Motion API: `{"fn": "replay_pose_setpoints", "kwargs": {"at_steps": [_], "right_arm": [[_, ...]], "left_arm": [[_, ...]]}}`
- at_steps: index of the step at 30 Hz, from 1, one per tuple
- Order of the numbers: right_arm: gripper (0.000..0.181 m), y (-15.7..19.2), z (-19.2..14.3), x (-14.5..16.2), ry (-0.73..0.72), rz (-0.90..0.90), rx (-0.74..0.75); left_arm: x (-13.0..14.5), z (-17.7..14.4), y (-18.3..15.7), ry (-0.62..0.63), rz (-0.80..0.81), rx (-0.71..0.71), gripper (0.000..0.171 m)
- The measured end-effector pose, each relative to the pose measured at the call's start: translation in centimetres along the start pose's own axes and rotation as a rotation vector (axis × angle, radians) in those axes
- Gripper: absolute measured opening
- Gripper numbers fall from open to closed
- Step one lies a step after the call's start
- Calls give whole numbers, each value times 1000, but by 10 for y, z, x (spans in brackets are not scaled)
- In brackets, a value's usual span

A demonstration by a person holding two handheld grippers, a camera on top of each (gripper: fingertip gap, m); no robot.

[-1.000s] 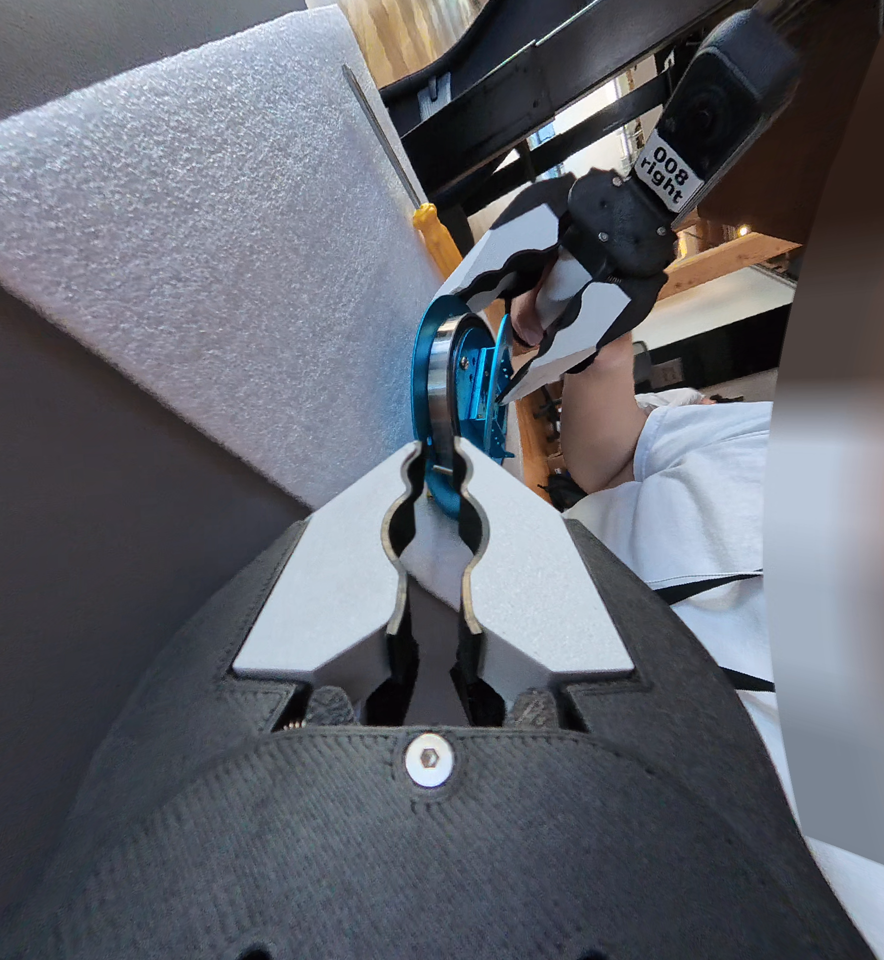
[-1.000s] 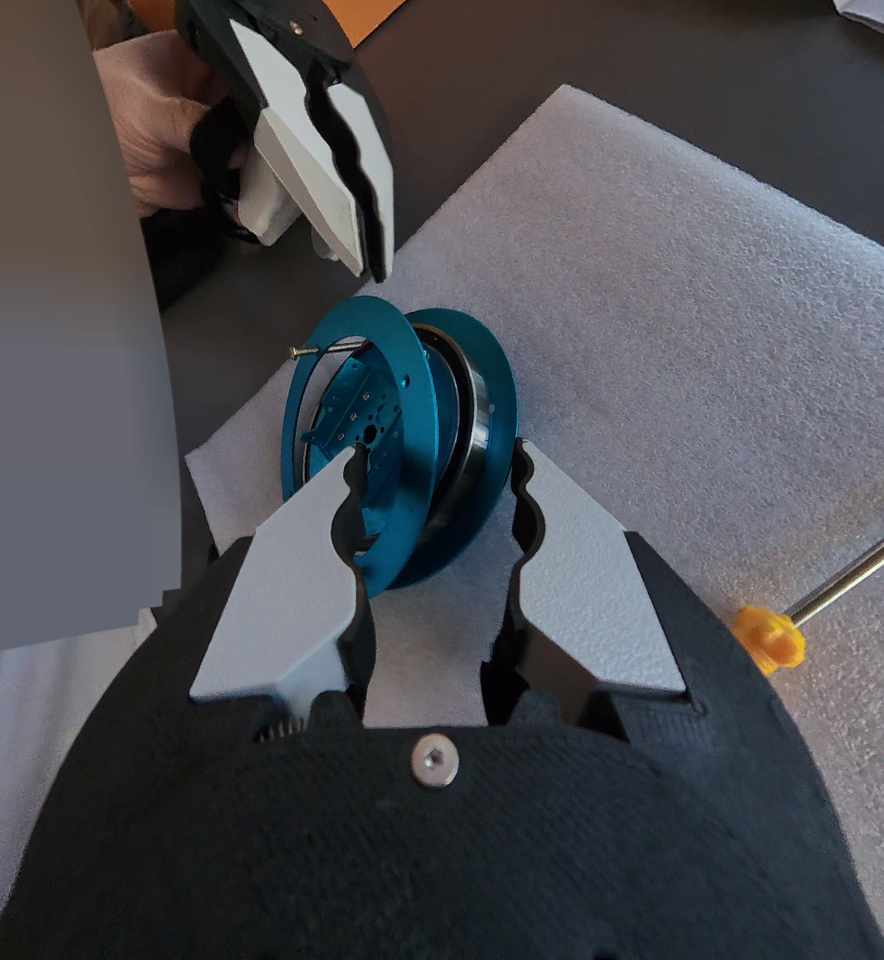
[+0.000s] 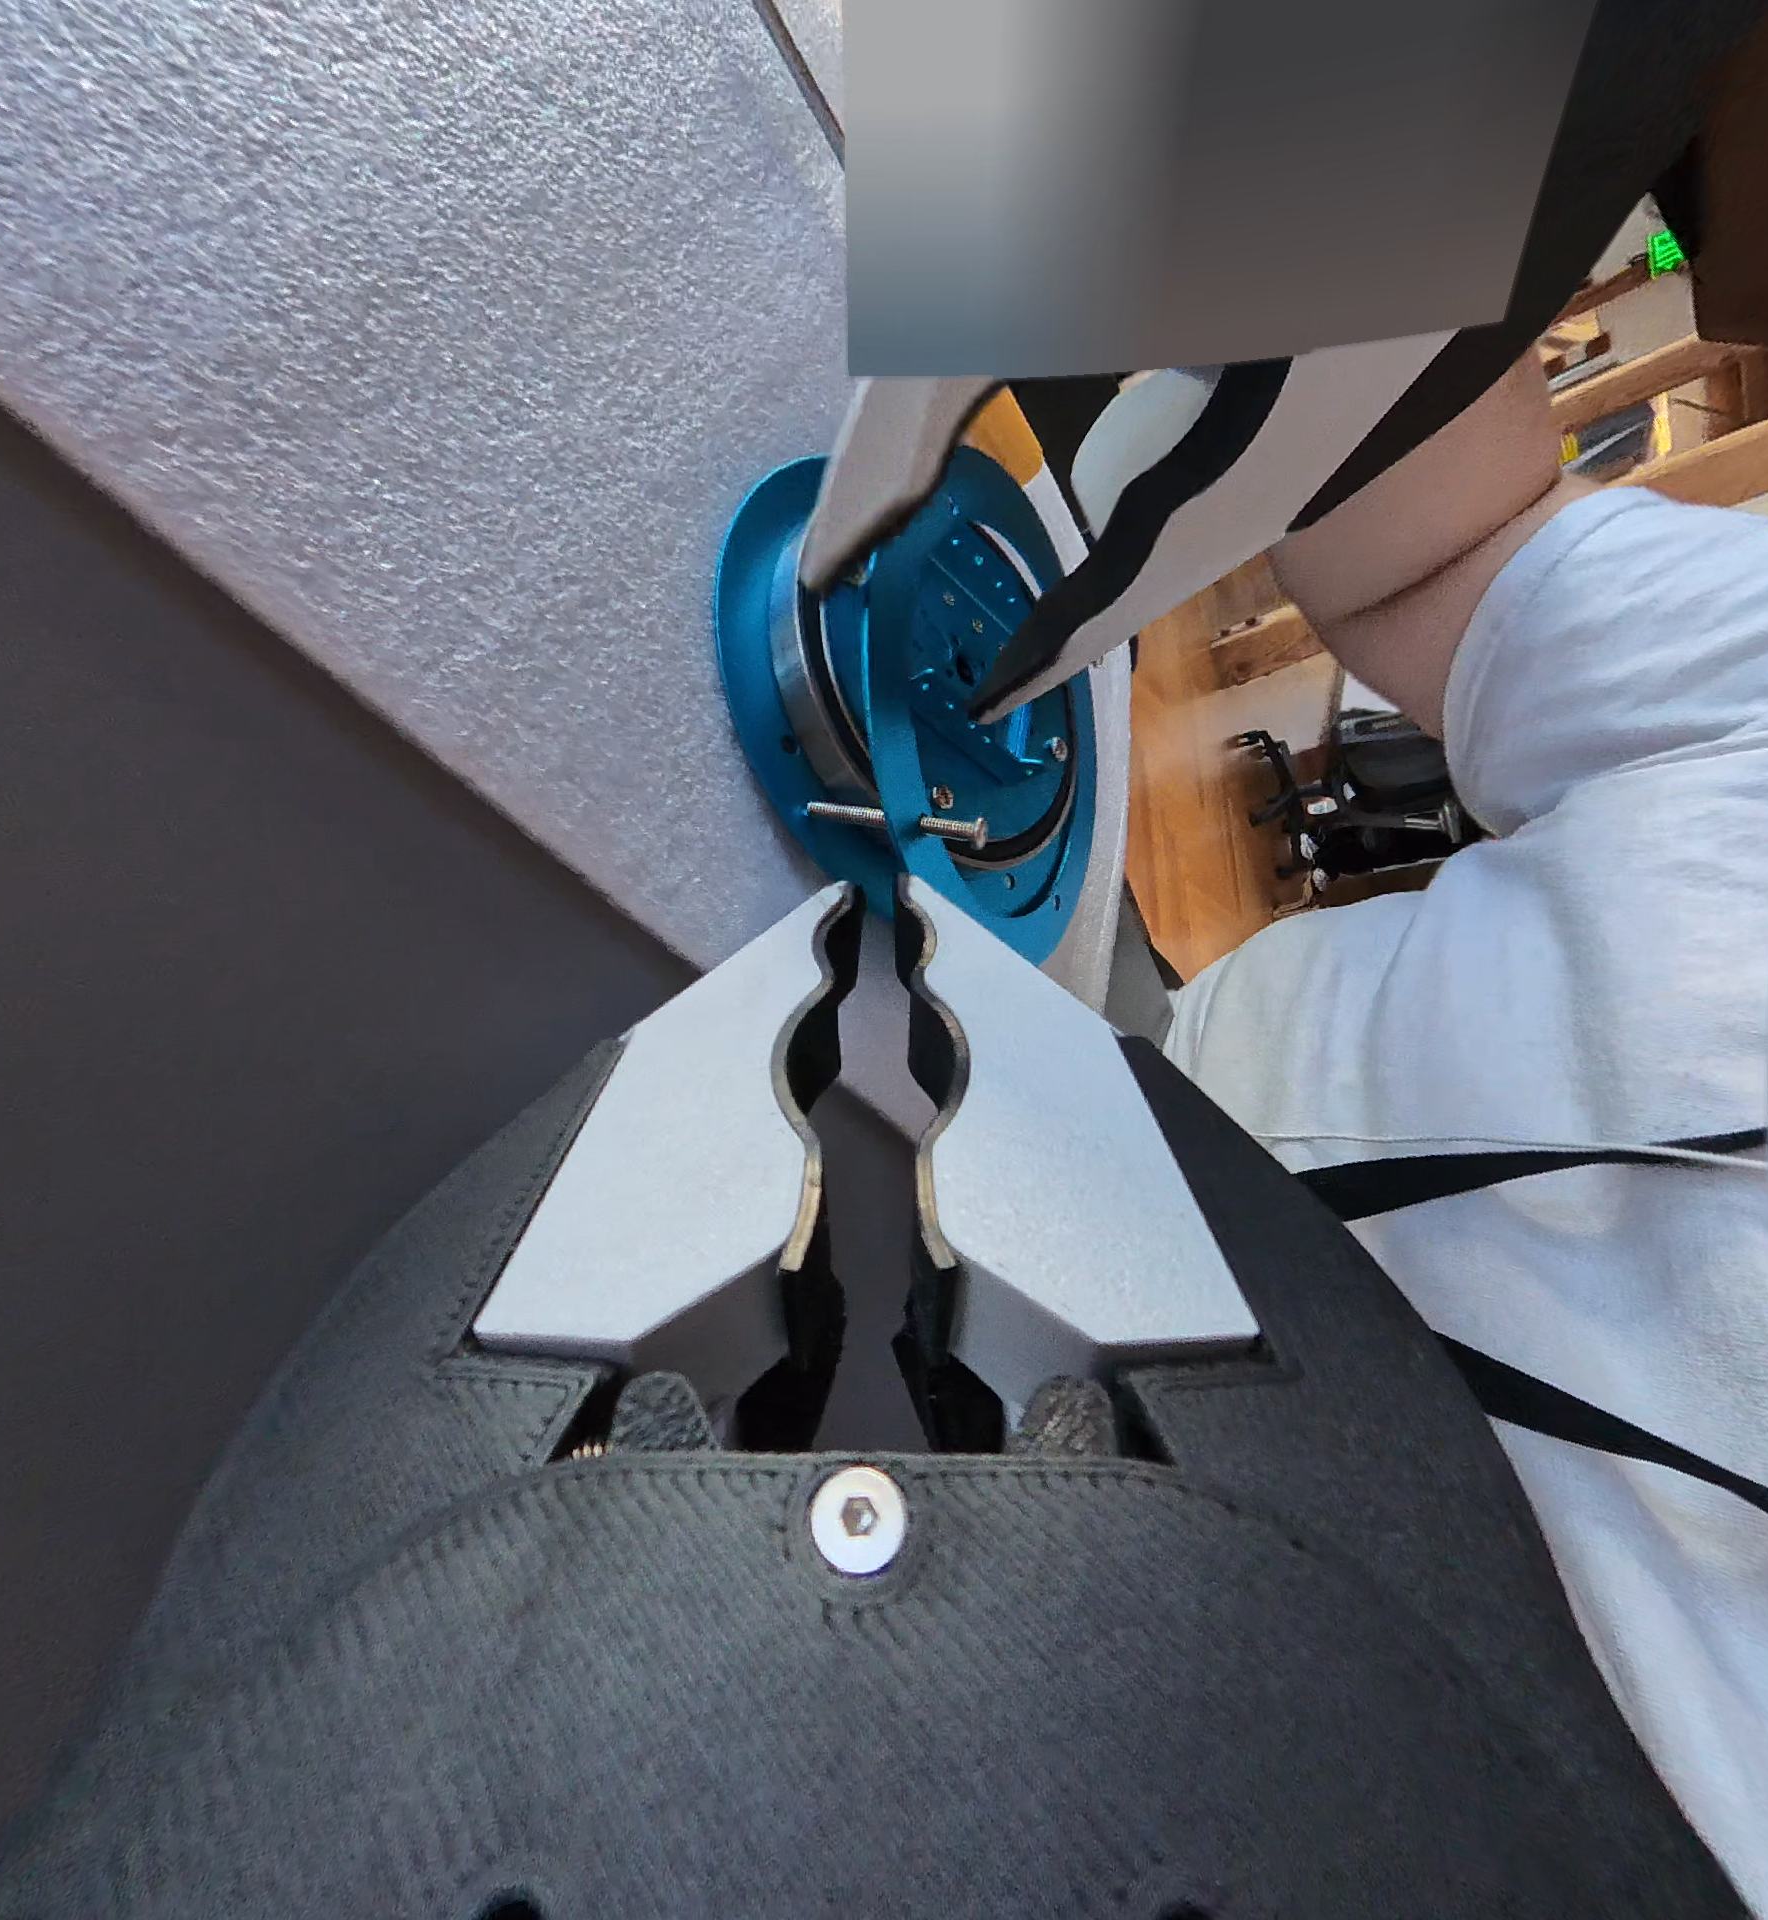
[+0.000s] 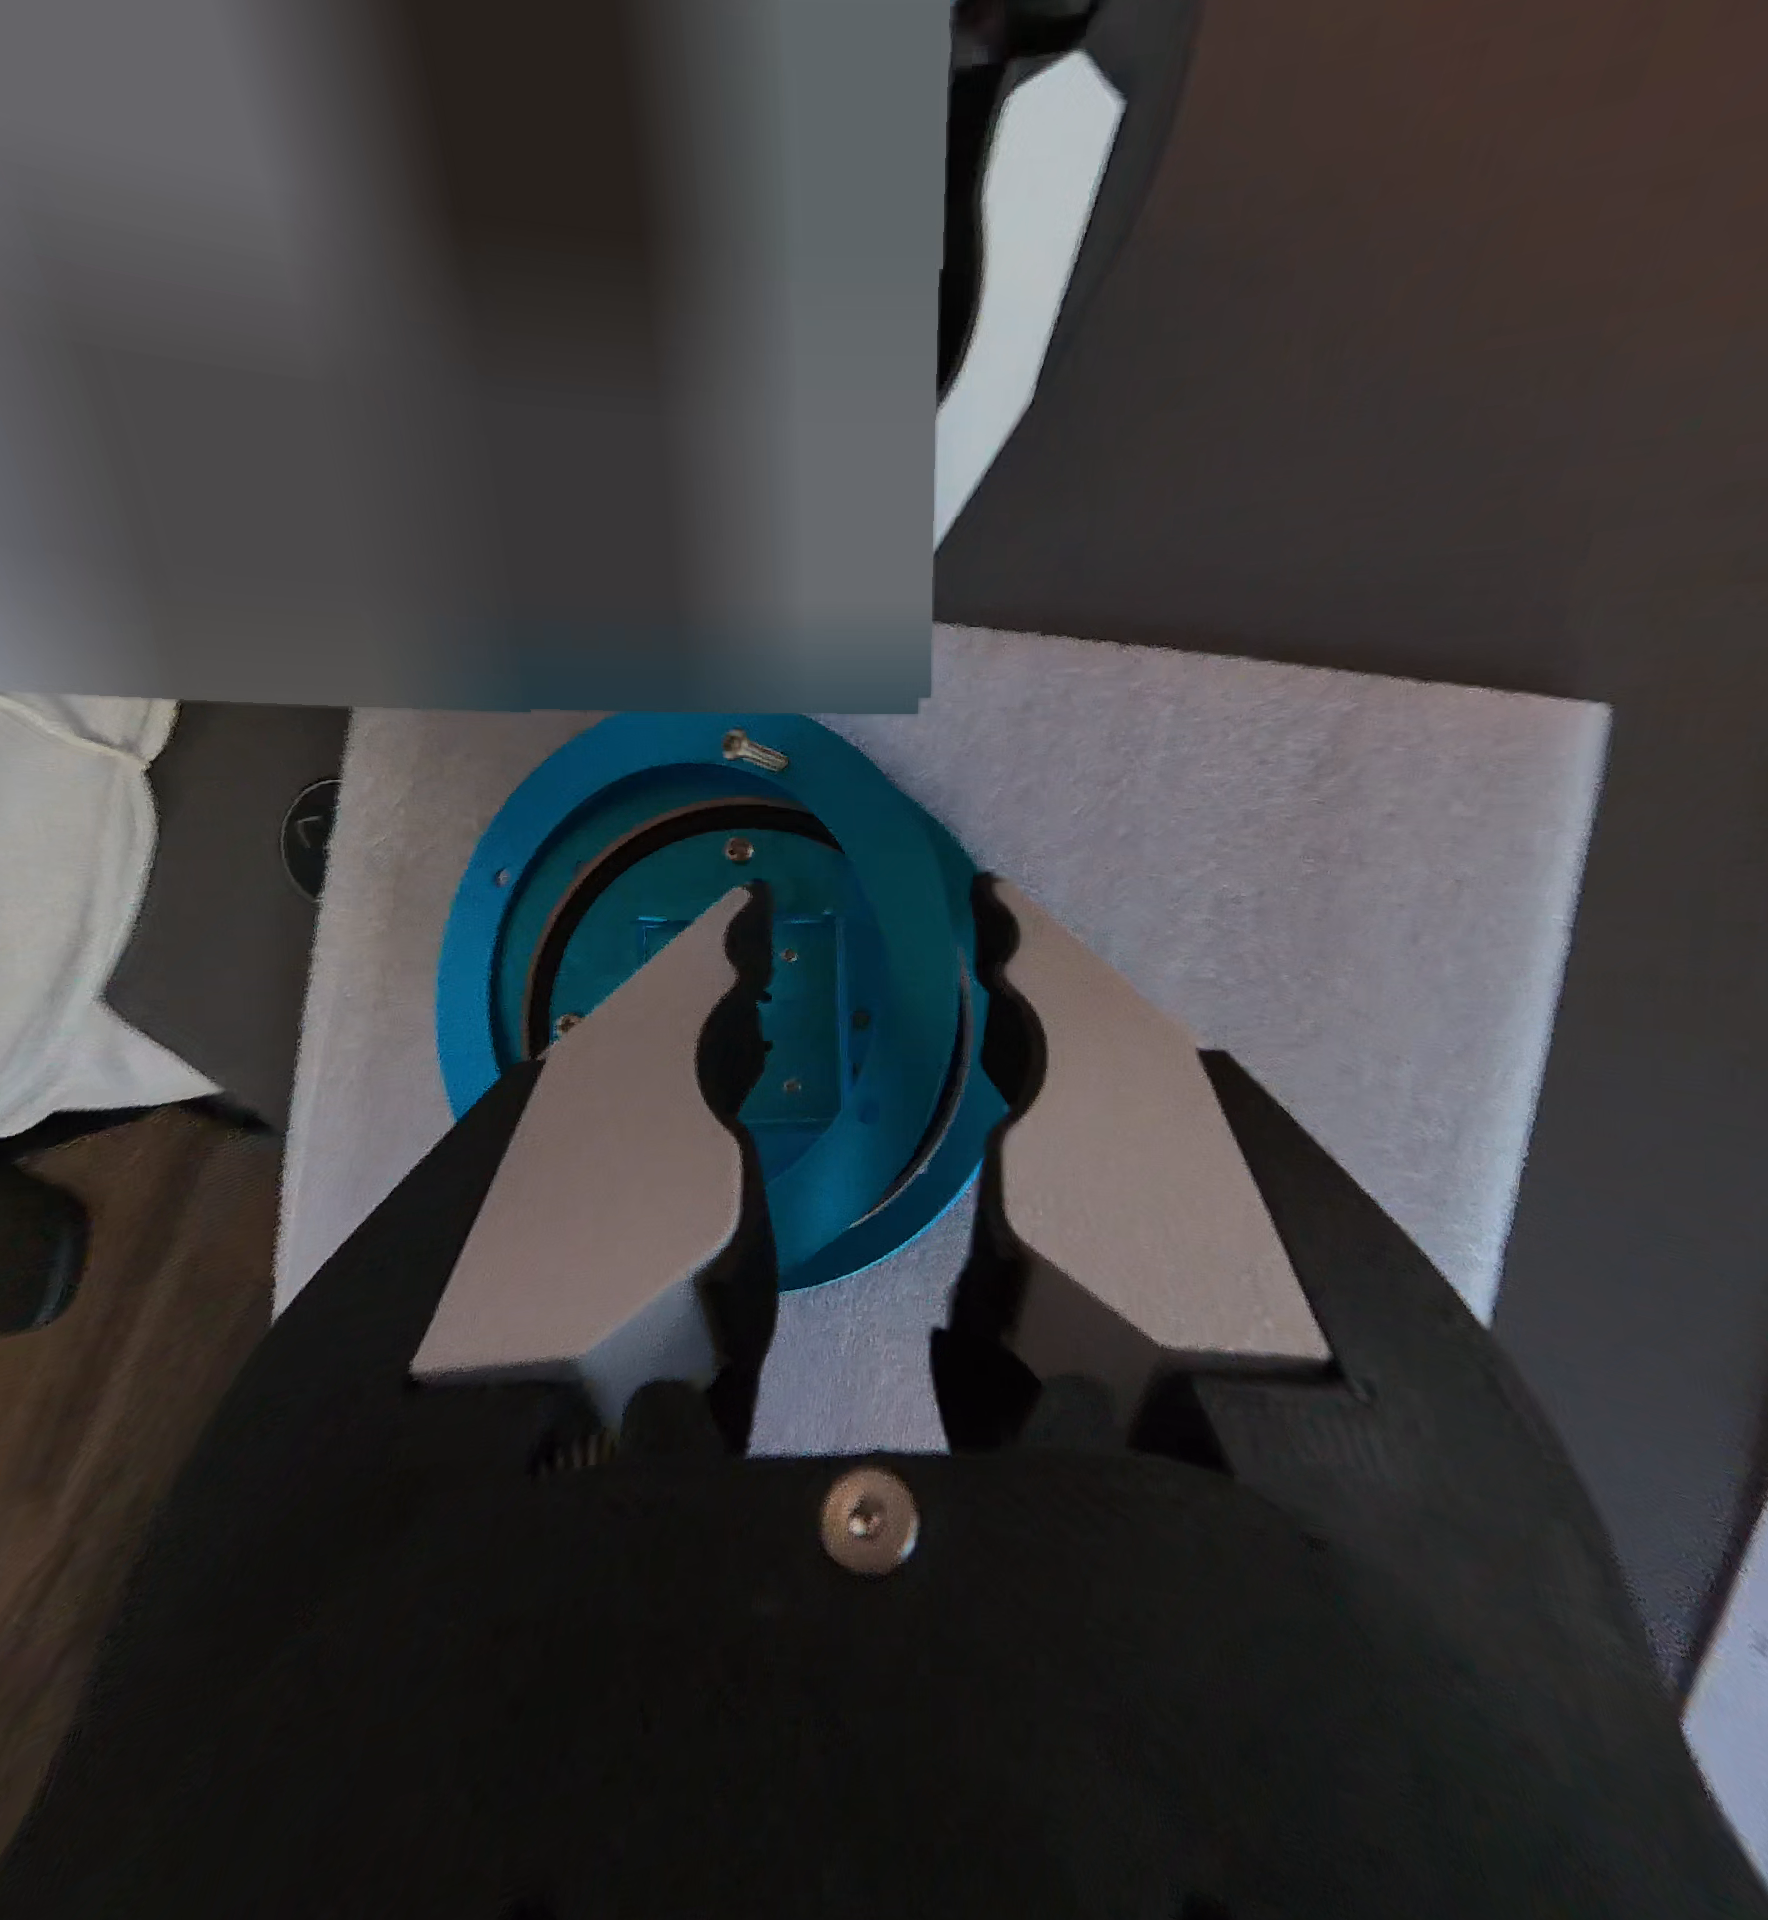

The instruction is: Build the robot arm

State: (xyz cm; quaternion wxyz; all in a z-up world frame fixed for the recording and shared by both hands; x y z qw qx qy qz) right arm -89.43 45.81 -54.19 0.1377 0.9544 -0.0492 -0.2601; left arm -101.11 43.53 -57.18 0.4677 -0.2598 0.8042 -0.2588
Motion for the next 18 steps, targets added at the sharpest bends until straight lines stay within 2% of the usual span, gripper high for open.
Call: {"fn": "replay_pose_setpoints", "kwargs": {"at_steps": [1, 4, 9, 18], "right_arm": [[28, 0, 1, -2, 13, 4, -21], [14, -4, -1, -3, 25, -5, -19], [14, -10, -9, -2, 42, 27, -42], [12, -17, -18, 3, 51, 73, -111]], "left_arm": [[1, 0, 1, 8, -4, 11, 3], [2, 0, 3, 16, -20, 50, 0], [3, 4, 7, 24, -67, 109, 0], [2, 16, 9, 102, -56, 84, 0]]}}
Point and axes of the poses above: each gripper's, where its closed fingertips meet, z out along the fingers, x out of its underside, y = z × x across the jaws, the point moved 6 cm from there along -z, back along the fingers, and after that the axes turned 12 degrees about z, right-handed, at the moved point
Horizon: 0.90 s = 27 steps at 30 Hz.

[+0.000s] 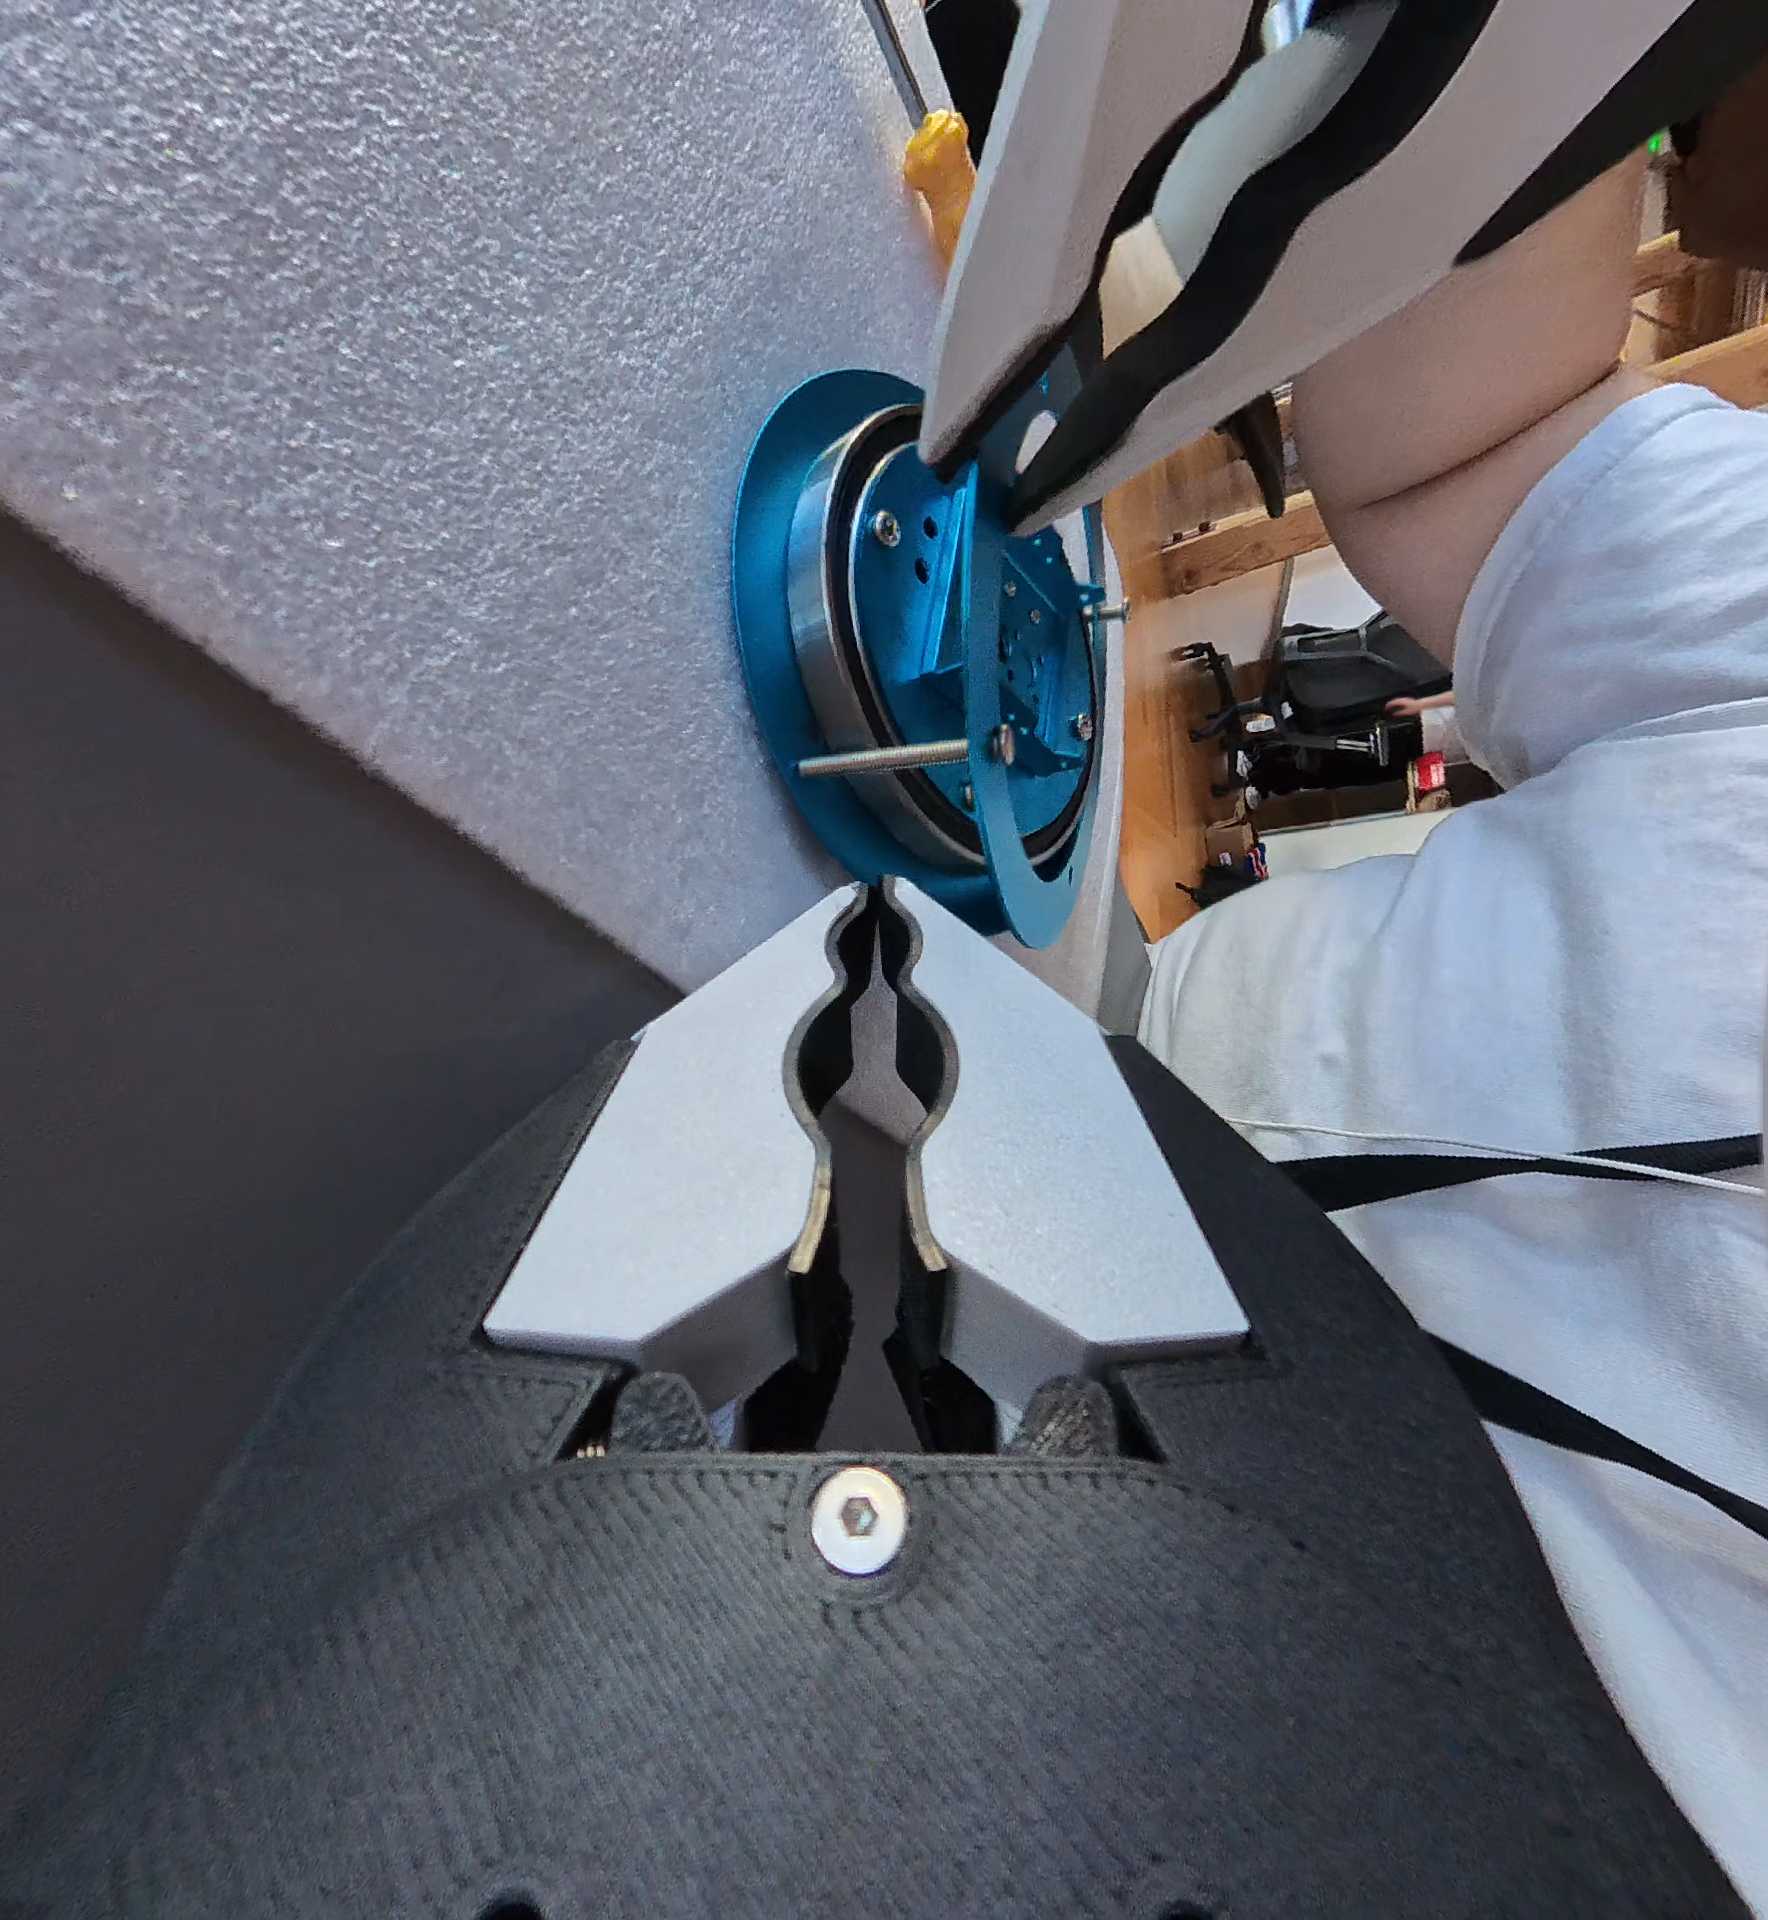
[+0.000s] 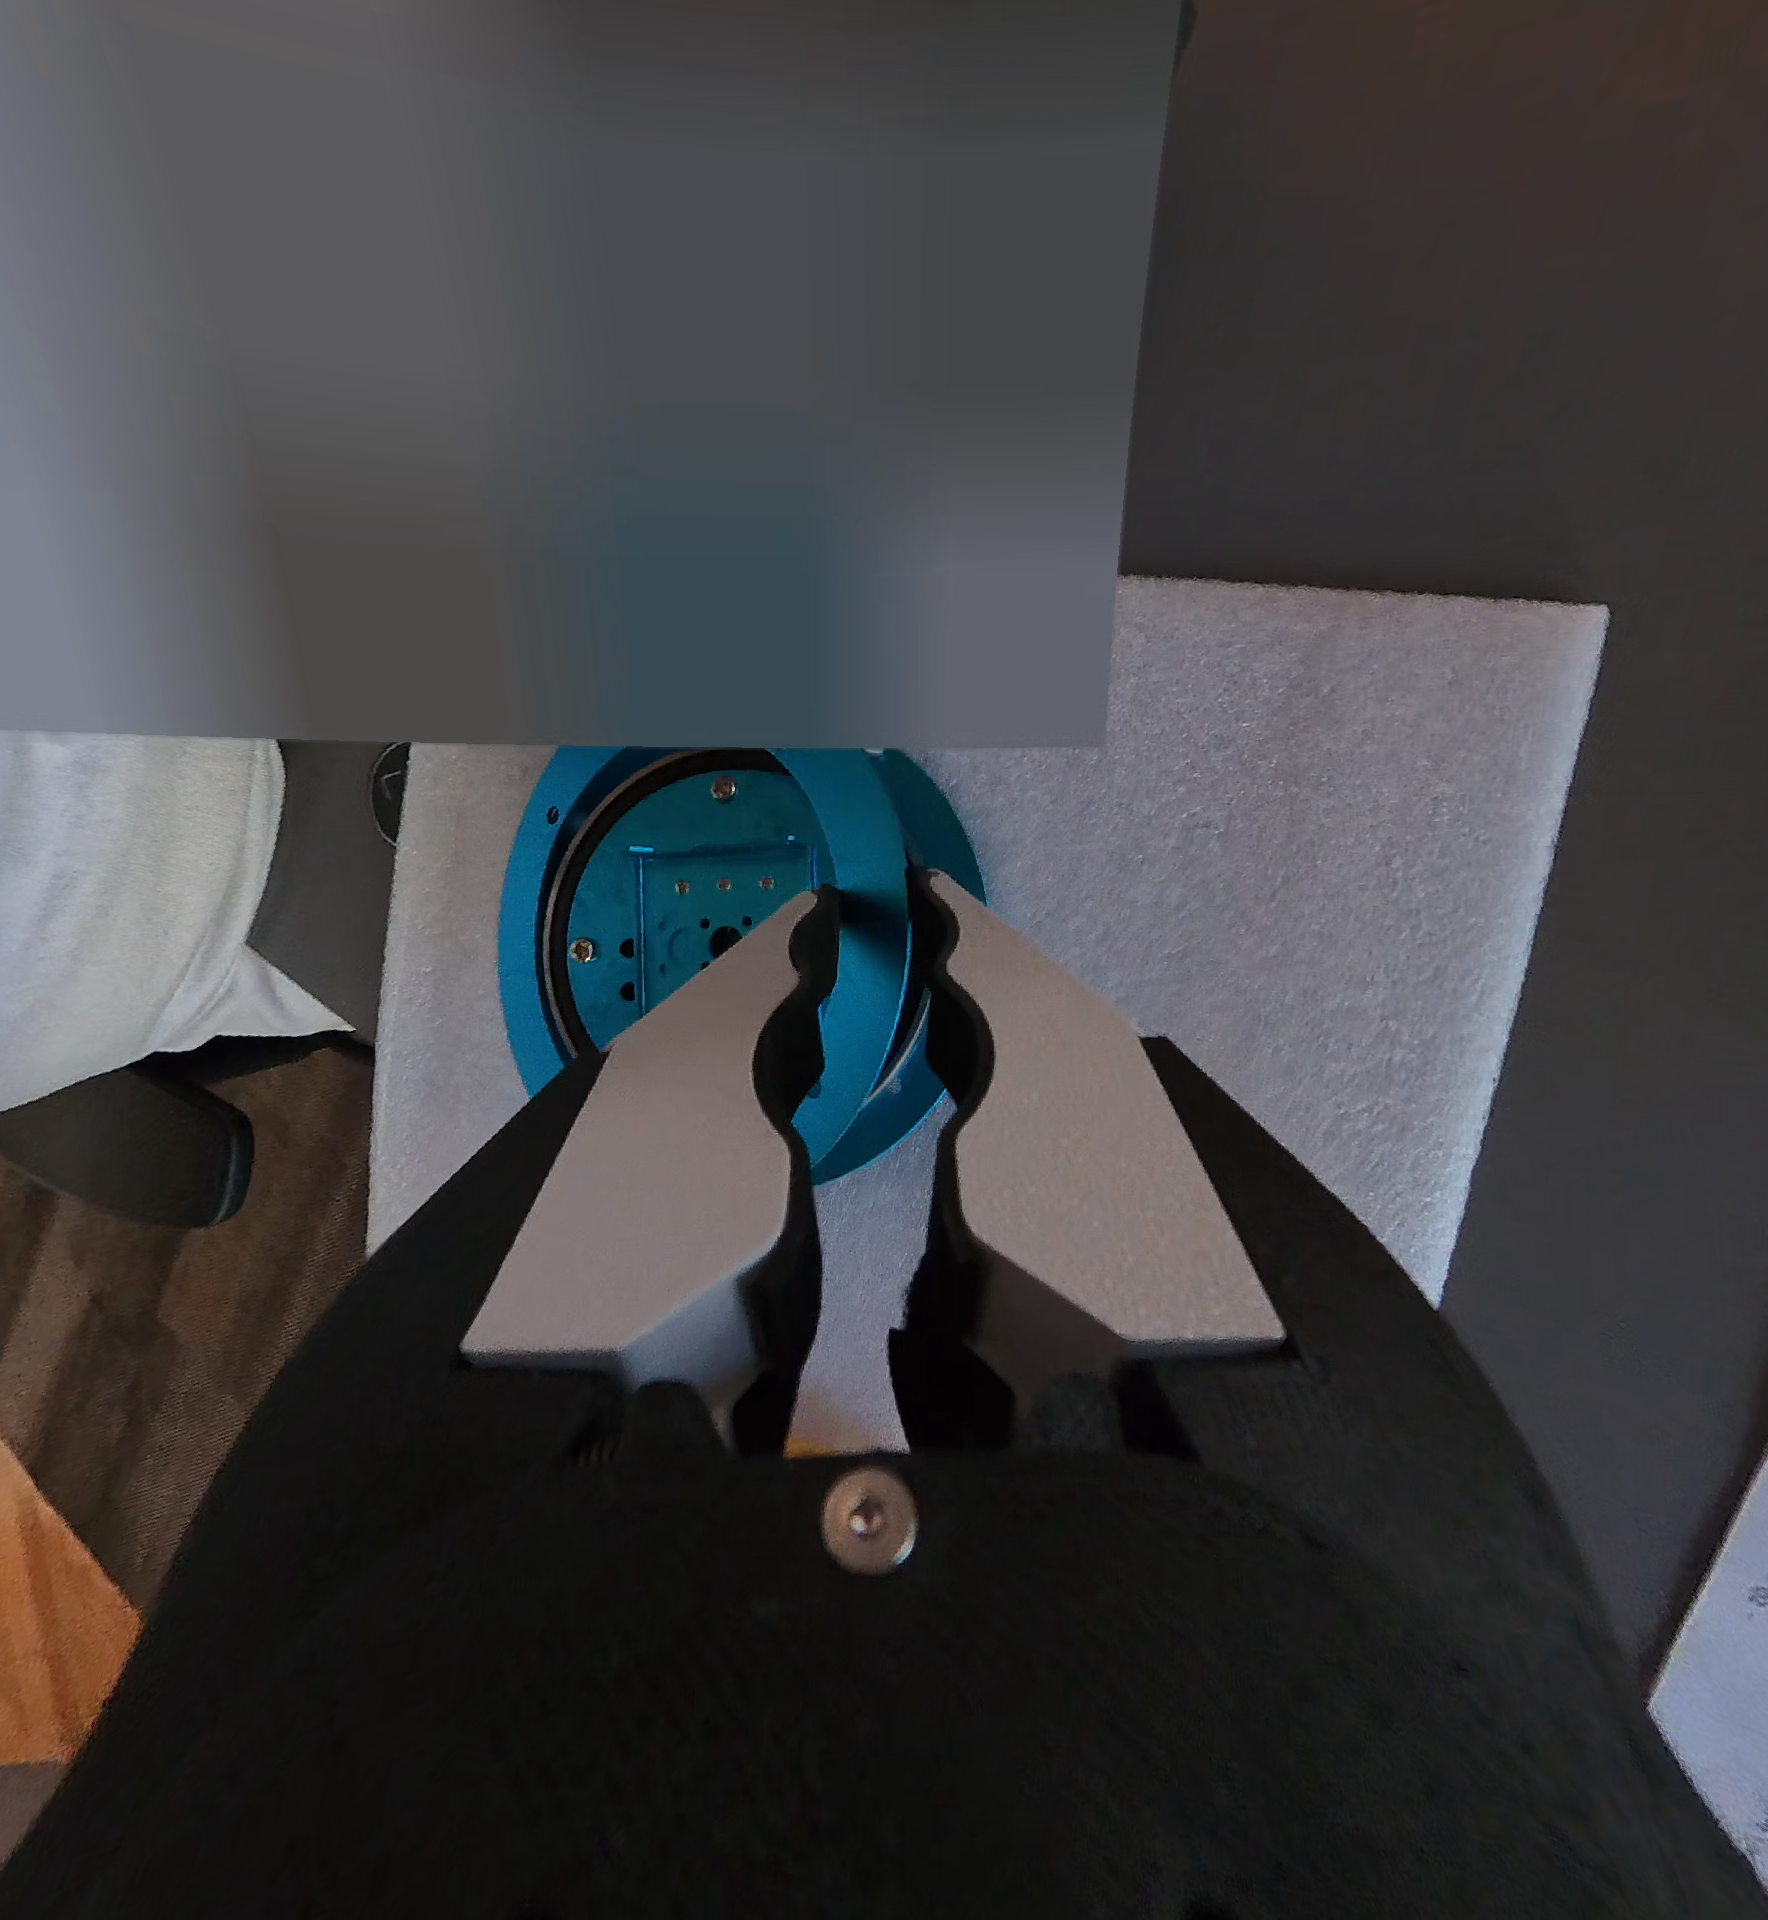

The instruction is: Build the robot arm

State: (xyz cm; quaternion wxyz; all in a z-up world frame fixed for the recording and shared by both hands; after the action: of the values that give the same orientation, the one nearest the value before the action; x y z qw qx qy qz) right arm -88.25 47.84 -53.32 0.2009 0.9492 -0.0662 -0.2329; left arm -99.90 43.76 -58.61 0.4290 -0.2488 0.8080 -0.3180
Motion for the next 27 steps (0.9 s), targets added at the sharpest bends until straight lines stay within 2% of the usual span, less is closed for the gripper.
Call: {"fn": "replay_pose_setpoints", "kwargs": {"at_steps": [8, 19, 24, 27], "right_arm": [[9, -5, -10, 1, -12, 91, -180], [9, -20, -7, 10, -23, 178, -301], [22, -23, 0, 18, -14, 191, -318], [28, -22, -1, 20, -72, 199, -320]], "left_arm": [[-6, 1, 4, 18, -5, -6, 0], [-9, 1, 10, 30, -73, 81, 0], [-9, 1, 9, 34, -74, 69, 0], [-9, 1, 9, 35, -75, 62, 0]]}}
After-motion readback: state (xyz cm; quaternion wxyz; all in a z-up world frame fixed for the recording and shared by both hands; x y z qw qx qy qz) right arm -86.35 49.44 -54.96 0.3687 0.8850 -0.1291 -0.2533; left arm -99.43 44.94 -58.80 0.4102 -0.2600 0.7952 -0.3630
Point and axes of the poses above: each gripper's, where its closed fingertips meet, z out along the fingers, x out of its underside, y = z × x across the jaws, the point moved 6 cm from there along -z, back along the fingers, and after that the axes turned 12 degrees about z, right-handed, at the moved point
